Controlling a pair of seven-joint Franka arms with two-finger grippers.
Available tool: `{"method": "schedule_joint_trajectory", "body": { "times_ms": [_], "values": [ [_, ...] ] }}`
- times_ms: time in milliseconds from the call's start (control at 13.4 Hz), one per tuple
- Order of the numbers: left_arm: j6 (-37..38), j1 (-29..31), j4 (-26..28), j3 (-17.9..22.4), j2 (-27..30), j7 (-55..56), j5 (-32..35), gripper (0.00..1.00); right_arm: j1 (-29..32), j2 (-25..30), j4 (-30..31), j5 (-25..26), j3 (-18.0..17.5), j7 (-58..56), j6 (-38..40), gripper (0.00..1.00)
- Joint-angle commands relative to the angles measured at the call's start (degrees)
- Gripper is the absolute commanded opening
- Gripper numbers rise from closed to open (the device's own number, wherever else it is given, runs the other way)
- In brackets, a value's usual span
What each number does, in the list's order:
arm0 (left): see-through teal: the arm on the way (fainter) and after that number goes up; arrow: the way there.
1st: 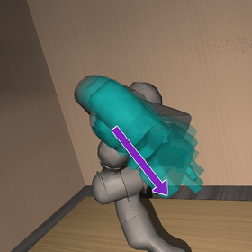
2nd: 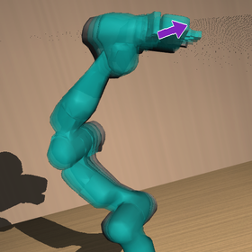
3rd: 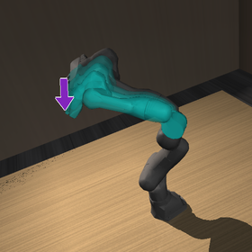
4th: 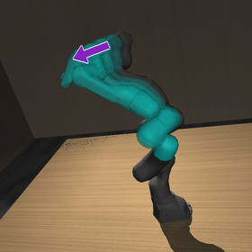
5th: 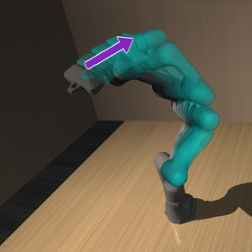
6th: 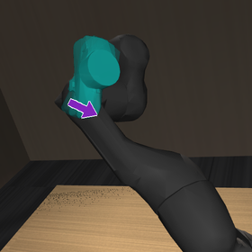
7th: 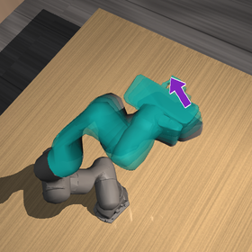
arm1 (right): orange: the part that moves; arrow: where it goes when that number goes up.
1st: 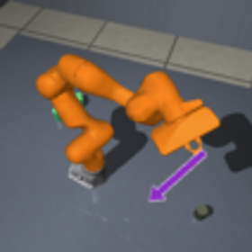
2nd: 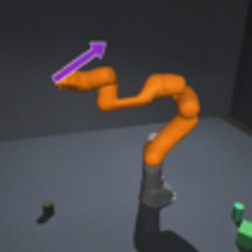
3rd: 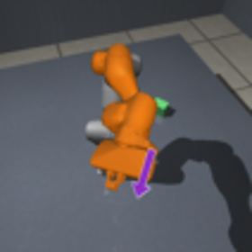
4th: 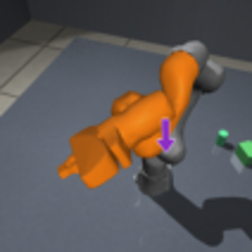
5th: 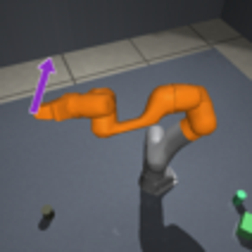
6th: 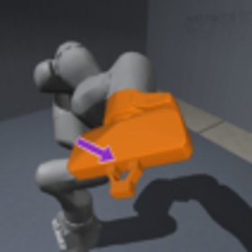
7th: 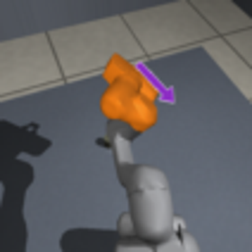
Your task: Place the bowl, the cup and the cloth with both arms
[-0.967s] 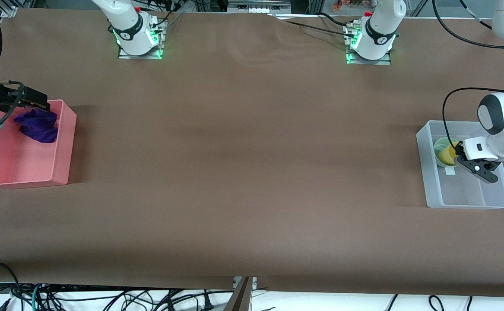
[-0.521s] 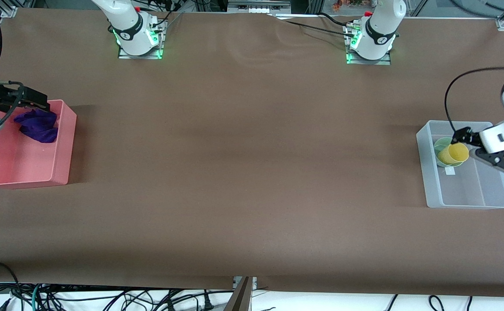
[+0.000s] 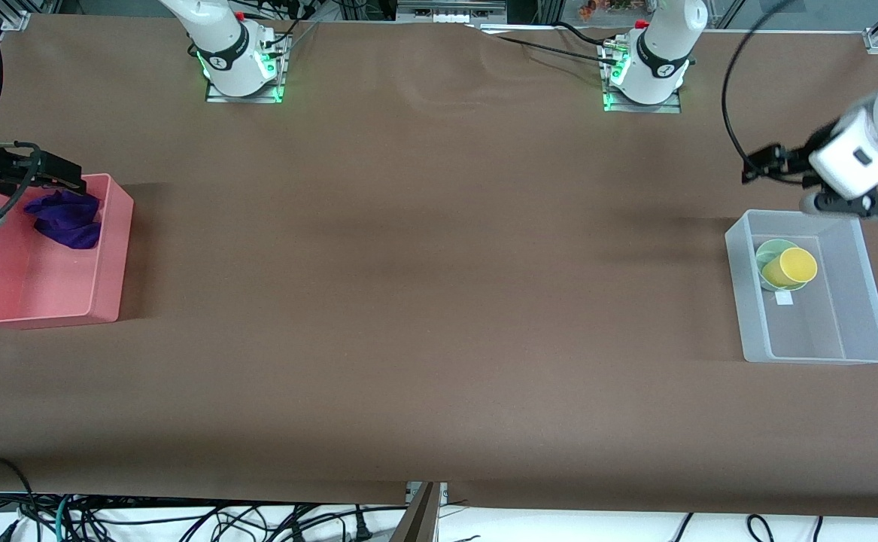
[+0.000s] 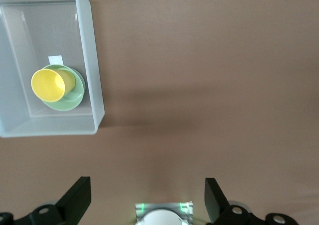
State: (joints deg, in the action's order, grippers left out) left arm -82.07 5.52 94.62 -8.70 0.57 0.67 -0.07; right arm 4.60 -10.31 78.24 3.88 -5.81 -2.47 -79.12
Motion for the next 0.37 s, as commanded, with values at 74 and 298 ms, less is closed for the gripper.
{"method": "schedule_joint_trajectory", "body": {
  "times_ms": [74,298],
  "values": [
    [3.8,-2.5,-7.6,0.8,-2.1,1.4,-1.2,1.0,0.2,-0.6,-1.6,0.5,-0.2,-0.1,0.5,1.0],
    [0.5,-3.1,-7.6,0.9,-2.1,1.3,-0.7,1.0,0.3,-0.6,-1.6,0.4,0.0,-0.1,0.5,1.0]
  ]
}}
